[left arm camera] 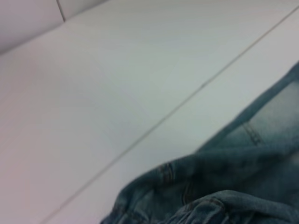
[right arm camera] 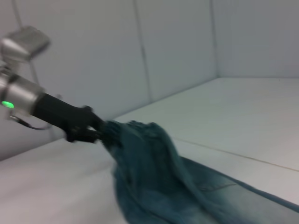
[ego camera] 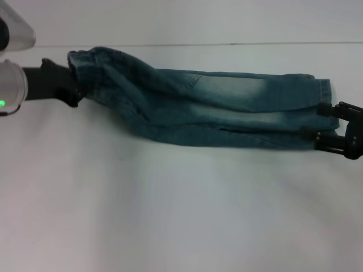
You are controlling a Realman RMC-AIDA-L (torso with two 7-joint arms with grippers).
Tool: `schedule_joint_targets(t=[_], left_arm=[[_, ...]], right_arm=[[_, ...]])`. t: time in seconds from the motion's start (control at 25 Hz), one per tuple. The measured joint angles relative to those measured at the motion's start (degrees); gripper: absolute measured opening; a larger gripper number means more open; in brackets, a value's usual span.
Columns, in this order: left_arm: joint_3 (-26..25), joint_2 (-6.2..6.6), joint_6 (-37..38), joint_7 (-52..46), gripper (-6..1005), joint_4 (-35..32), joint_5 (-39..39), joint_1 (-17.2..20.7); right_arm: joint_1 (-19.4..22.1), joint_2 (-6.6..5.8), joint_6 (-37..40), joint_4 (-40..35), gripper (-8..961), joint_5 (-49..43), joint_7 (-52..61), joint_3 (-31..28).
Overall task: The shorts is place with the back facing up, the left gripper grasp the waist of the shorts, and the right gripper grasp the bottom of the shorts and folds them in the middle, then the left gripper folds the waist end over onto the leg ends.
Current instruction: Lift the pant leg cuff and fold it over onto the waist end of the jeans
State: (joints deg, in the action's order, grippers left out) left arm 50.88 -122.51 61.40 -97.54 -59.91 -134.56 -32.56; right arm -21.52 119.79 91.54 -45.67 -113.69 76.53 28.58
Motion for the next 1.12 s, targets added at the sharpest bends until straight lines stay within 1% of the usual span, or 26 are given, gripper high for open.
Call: schedule_joint_targets(t=[0.12, 0.2, 0.36, 0.56, 0.68, 0.88, 1.12], left_arm=[[0.85, 0.12, 2.97, -2.29, 117, -3.12, -0.58, -0.94], [0.97, 0.28, 5.02, -3.51, 112, -4.59, -1.08, -1.86], [1.16, 0.01, 6.97, -5.78, 111, -7.68, -2.02, -3.09], [1.85, 0.12, 10.13, -9.19, 111, -10.58, -2.37, -5.23], [2.07, 0.07, 12.82, -10.4, 110, -12.12, -3.32, -7.39], [4.19, -0.11, 16.27, -13.12, 110, -15.0, -3.59, -10.45], [4.72, -0.47, 22.34, -16.06, 107, -17.71, -3.61, -15.36]], right_arm=[[-0.41, -0.01, -3.1, 2.1, 916, 0.92, -2.44, -0.26], [-0.77, -0.01, -4.91, 4.11, 868, 2.67, -5.16, -0.17], [-2.92, 0.0, -10.2, 8.23, 771, 5.41, -7.76, 0.21], [-8.15, 0.17, -20.56, 15.07, 530, 6.19, -11.44, 0.5], [-11.49, 0.26, -26.91, 18.58, 309, 6.3, -13.1, 1.85], [-17.2, 0.55, -34.02, 25.03, 72, 6.92, -17.06, 3.11], [-23.06, 0.8, -40.79, 32.69, 32, 7.93, -22.75, 3.21]])
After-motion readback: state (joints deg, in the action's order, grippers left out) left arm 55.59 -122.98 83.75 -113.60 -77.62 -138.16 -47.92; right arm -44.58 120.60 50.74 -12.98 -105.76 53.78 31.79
